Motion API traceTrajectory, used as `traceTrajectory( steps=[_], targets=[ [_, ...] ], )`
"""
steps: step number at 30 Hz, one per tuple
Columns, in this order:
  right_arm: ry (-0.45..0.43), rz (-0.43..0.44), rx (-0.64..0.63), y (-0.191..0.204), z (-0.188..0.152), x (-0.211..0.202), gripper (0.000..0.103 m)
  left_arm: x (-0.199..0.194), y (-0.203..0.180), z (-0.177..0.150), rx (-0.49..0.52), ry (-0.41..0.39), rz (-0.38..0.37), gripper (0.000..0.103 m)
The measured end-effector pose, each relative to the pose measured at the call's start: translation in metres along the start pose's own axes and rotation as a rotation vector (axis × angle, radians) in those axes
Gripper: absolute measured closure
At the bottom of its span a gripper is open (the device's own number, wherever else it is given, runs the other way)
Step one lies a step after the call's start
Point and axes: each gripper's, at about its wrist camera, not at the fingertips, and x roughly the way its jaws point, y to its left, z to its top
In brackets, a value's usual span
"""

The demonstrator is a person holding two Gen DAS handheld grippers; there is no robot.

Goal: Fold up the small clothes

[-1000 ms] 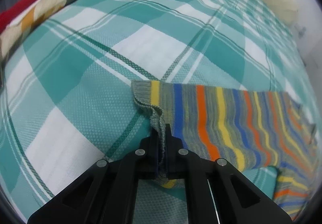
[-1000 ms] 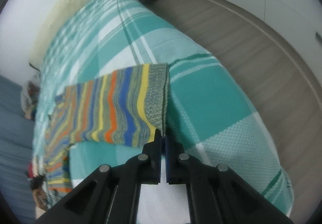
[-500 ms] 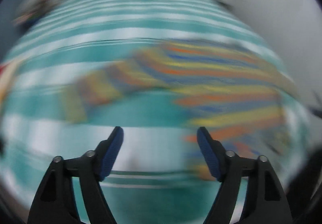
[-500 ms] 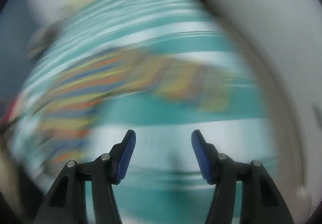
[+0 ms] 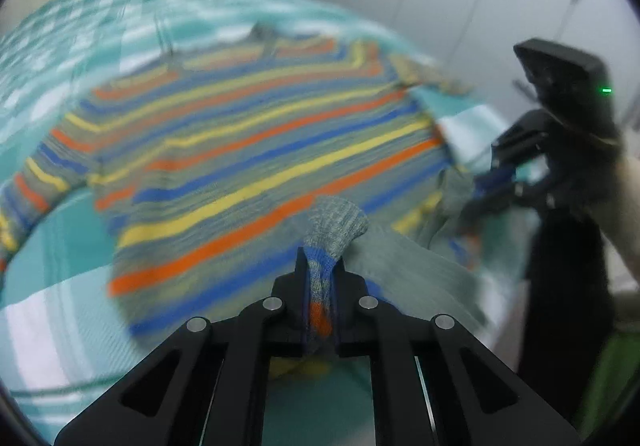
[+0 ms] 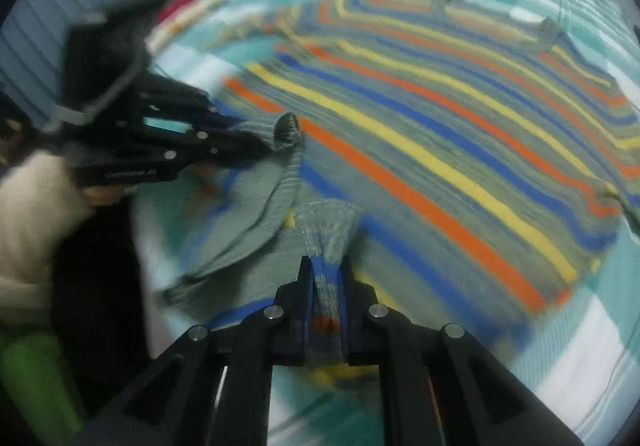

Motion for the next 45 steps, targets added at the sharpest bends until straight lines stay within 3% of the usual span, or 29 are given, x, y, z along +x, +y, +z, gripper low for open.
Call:
traceTrajectory(
  steps=[3,5,8,10,11,12,13,14,15,17,19,21,25,26,27,28,29,33,37,40,45],
  targets=[
    [-0.047,-0.018,-0.092,0.021,-0.031,-0.057,0.092,-0.062,-0.008,-0.032,0.027,-0.049,-0.033,0.097],
    [-0.050,-0.042,-0.128,0.032,-0.057,-0.085,0.092,-0.085,-0.012,-0.055,0.035,-0.036,-0.033,0.097],
    [0.019,-0.140,-0.121,0.028,-0.108,-0.102,0.091,-0.099,-0.024,-0.100,0.037,0.049,0.037,0.096],
    [0.056,-0.161,-0.068,0.026,-0.128,-0.094,0.091,-0.097,-0.024,-0.124,0.000,0.120,0.095,0.094],
    [0.087,-0.164,-0.003,0.014,-0.144,-0.088,0.088,-0.096,-0.020,-0.130,-0.034,0.140,0.119,0.084],
    [0.101,-0.165,0.043,0.006,-0.154,-0.085,0.085,-0.096,-0.013,-0.138,-0.094,0.151,0.144,0.064],
    [0.113,-0.170,0.108,-0.007,-0.167,-0.084,0.076,-0.098,-0.005,-0.141,-0.148,0.137,0.160,0.054],
    [0.107,-0.173,0.157,-0.016,-0.171,-0.081,0.068,-0.101,0.001,-0.142,-0.195,0.110,0.165,0.038],
    [0.082,-0.160,0.208,-0.024,-0.178,-0.085,0.067,-0.103,0.005,-0.142,-0.242,0.079,0.159,0.030],
    [0.020,-0.113,0.283,-0.028,-0.188,-0.097,0.059,-0.102,0.015,-0.138,-0.346,0.026,0.131,0.028],
    [-0.063,-0.038,0.361,-0.035,-0.188,-0.100,0.052,-0.084,0.019,-0.129,-0.414,0.026,0.114,0.028],
    [-0.111,0.076,0.441,-0.041,-0.188,-0.087,0.052,-0.065,0.019,-0.127,-0.426,0.064,0.123,0.028],
    [-0.067,0.098,0.480,-0.043,-0.179,-0.043,0.052,-0.029,0.000,-0.120,-0.393,0.130,0.154,0.028],
    [-0.045,0.107,0.508,-0.049,-0.176,-0.026,0.056,-0.023,-0.002,-0.118,-0.390,0.135,0.150,0.030],
    [-0.037,0.132,0.531,-0.046,-0.177,-0.016,0.064,-0.017,-0.006,-0.117,-0.384,0.144,0.141,0.053],
    [-0.024,0.185,0.555,-0.048,-0.175,-0.004,0.097,-0.014,-0.010,-0.118,-0.375,0.157,0.130,0.079],
    [-0.002,0.208,0.549,-0.041,-0.175,0.005,0.098,-0.012,-0.012,-0.117,-0.373,0.177,0.105,0.099],
    [0.032,0.112,0.509,-0.029,-0.171,-0.015,0.098,-0.036,-0.011,-0.122,-0.383,0.169,0.099,0.100],
    [0.094,-0.046,0.507,-0.030,-0.186,-0.054,0.099,-0.040,-0.009,-0.126,-0.381,0.193,0.098,0.100],
    [0.121,-0.080,0.505,-0.029,-0.182,-0.049,0.099,-0.027,-0.011,-0.128,-0.366,0.242,0.132,0.100],
    [0.166,-0.136,0.495,-0.033,-0.183,-0.025,0.099,-0.018,0.002,-0.133,-0.434,0.265,0.143,0.100]
  ],
)
